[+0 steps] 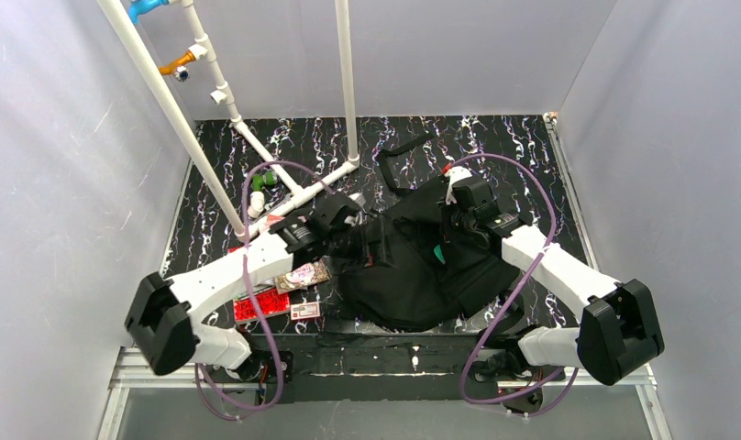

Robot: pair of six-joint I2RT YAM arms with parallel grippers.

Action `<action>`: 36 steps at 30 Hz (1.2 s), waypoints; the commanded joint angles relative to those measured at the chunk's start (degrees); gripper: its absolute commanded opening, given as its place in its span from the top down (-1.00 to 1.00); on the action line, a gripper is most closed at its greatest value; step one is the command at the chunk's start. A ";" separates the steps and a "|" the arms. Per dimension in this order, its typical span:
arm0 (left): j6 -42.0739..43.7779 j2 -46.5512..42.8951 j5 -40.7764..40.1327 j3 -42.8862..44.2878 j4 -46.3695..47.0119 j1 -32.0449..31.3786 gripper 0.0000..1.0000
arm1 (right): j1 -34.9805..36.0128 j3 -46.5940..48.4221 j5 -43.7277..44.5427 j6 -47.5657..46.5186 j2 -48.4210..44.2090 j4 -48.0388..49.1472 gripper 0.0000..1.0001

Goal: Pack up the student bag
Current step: Place the book in the student bag, then pick up the stationery from the center of the board.

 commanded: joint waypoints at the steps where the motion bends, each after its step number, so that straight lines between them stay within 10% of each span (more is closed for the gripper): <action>1: -5.79 -6.54 -17.86 -5.90 -24.26 0.55 -0.96 | -0.29 -0.15 0.38 -1.27 0.77 3.52 0.97; 9: -43.22 -19.19 -21.28 -15.74 -37.93 2.10 -0.96 | -0.29 0.05 -1.82 -0.92 2.09 3.58 0.97; 36: -64.24 -16.40 -16.67 -26.17 -30.41 15.76 -0.71 | -0.29 1.21 -2.97 -0.07 1.37 2.22 0.97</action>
